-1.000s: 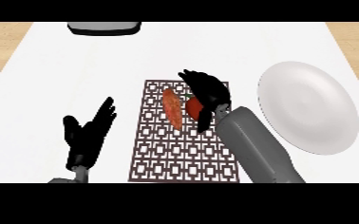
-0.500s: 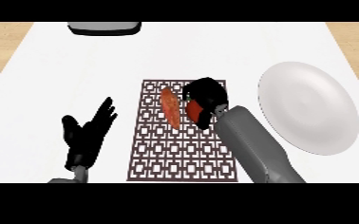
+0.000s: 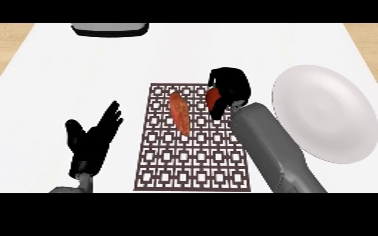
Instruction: Pick the bell pepper from the placemat and place it in the plate
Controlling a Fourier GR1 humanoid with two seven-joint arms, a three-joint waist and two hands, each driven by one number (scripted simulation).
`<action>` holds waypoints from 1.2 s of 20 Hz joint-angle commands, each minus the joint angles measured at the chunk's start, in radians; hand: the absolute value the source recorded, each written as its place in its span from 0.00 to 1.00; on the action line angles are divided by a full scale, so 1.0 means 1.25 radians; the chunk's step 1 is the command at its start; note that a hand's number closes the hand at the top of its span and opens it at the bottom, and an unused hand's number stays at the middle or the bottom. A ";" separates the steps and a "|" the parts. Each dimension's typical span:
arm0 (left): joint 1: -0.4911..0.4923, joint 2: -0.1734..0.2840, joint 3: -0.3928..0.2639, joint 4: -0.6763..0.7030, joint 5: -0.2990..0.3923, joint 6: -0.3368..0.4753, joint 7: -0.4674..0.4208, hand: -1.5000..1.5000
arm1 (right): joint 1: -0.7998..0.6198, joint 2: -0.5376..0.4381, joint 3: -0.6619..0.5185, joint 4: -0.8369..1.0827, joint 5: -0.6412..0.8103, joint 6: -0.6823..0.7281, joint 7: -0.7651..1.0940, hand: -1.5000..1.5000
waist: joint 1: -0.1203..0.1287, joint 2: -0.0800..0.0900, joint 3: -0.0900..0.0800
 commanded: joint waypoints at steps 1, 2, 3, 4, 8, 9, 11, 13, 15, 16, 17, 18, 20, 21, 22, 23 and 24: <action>0.010 0.001 0.001 0.002 0.001 0.000 0.001 0.50 | -0.009 0.002 -0.138 0.028 0.001 -0.129 0.270 1.00 | -0.023 0.003 -0.003; 0.008 0.002 0.004 0.008 -0.001 0.006 0.008 0.50 | -0.042 0.002 -0.146 0.015 0.018 -0.176 0.327 1.00 | -0.010 0.002 -0.003; 0.007 0.006 -0.001 -0.002 -0.001 -0.003 0.006 0.50 | -0.073 0.002 -0.144 0.006 0.052 -0.229 0.380 1.00 | 0.005 -0.001 -0.004; 0.006 0.011 0.002 0.004 -0.001 -0.007 0.006 0.50 | -0.082 0.002 -0.139 0.001 0.092 -0.289 0.427 1.00 | 0.005 0.000 -0.004; -0.007 0.004 -0.017 -0.001 -0.006 -0.014 0.018 0.50 | -0.166 0.002 -0.107 0.035 0.263 -0.416 0.621 1.00 | 0.035 0.007 -0.006; 0.003 0.003 -0.023 0.001 -0.008 -0.018 0.011 0.50 | -0.169 0.002 -0.120 0.046 0.293 -0.454 0.658 1.00 | 0.036 0.010 -0.005; -0.024 0.012 -0.008 0.008 0.000 -0.021 0.025 0.50 | -0.202 0.002 -0.120 0.048 0.356 -0.480 0.733 1.00 | 0.031 0.009 -0.005; -0.024 -0.004 -0.015 0.011 -0.006 -0.010 0.019 0.50 | -0.207 0.002 -0.133 0.051 0.403 -0.509 0.786 1.00 | 0.030 0.008 -0.004; -0.020 -0.004 -0.012 0.017 -0.003 -0.011 0.019 0.50 | -0.189 0.001 -0.156 0.031 0.448 -0.560 0.807 1.00 | 0.017 0.007 -0.003; -0.005 0.015 -0.004 0.006 0.002 -0.020 0.025 0.50 | -0.212 0.001 -0.174 0.029 0.485 -0.535 0.838 1.00 | 0.020 0.002 -0.004; 0.006 0.005 -0.009 0.004 -0.009 -0.004 0.013 0.50 | -0.225 0.000 -0.199 0.022 0.505 -0.524 0.852 1.00 | 0.017 0.000 -0.004; 0.004 -0.010 -0.022 -0.006 -0.014 0.003 0.018 0.50 | -0.206 0.001 -0.200 0.007 0.522 -0.549 0.852 1.00 | 0.016 -0.001 -0.003; -0.002 0.003 -0.003 -0.006 -0.003 -0.002 0.024 0.50 | -0.173 0.001 -0.231 -0.013 0.568 -0.591 0.853 1.00 | 0.009 0.002 -0.002; 0.011 -0.004 -0.005 0.005 0.001 -0.006 0.011 0.50 | -0.161 0.001 -0.245 -0.024 0.590 -0.608 0.853 1.00 | 0.009 0.004 -0.002; -0.008 -0.001 -0.006 0.008 -0.002 -0.005 0.025 0.50 | -0.175 0.001 -0.256 -0.051 0.594 -0.606 0.853 1.00 | 0.003 0.001 -0.002; 0.000 0.004 0.008 -0.002 0.005 -0.003 0.017 0.50 | -0.118 0.001 -0.270 -0.072 0.608 -0.653 0.843 1.00 | -0.008 0.000 -0.001; 0.019 0.000 -0.006 -0.005 -0.004 -0.001 0.019 0.50 | -0.120 0.001 -0.276 -0.084 0.656 -0.642 0.854 1.00 | -0.006 -0.002 -0.002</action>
